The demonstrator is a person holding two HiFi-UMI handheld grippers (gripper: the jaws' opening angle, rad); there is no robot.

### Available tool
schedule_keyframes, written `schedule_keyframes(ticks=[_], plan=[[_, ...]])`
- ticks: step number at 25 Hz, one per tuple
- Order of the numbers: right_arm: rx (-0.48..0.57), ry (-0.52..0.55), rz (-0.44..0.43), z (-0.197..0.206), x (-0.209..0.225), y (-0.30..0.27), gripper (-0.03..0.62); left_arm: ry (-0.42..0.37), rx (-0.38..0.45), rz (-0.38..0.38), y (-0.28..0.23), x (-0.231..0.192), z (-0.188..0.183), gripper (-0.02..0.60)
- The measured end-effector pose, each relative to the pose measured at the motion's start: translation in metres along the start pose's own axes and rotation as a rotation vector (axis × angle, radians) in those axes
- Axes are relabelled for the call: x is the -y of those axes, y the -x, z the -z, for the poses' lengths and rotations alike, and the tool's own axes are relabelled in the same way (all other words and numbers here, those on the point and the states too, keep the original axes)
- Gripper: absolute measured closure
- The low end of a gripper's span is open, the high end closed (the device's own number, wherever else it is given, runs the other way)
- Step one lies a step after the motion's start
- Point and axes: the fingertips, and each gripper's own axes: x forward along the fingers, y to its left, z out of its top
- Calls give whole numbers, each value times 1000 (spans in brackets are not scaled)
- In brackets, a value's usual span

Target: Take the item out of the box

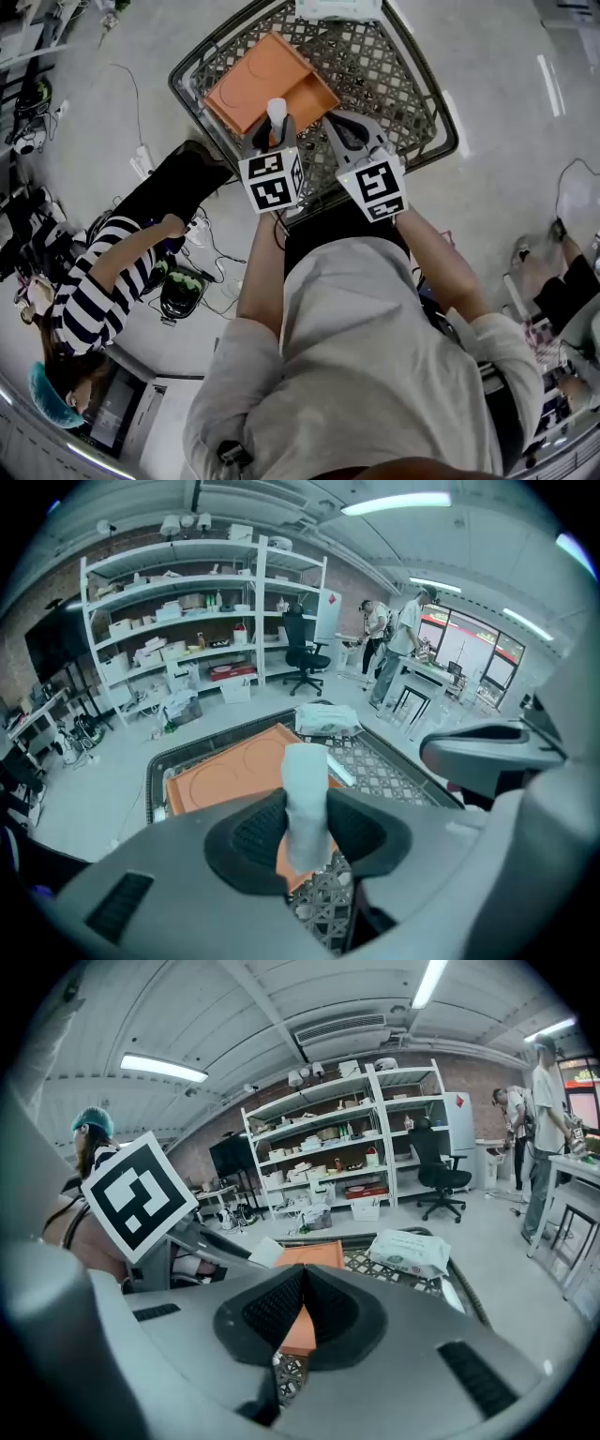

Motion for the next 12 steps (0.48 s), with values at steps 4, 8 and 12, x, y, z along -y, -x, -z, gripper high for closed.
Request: schedule_keyframes(ticks=[4,8,12], plan=[[7,39,-4,-9,-17,0,591,15,59,-2,23,-8,0,445],[20,71,-13,-5,-21,-9,591,4,100,4,24,-10,7,445],[35,87,-9,-13,-28,-8,591,4,157,2,42,-9,3,445]])
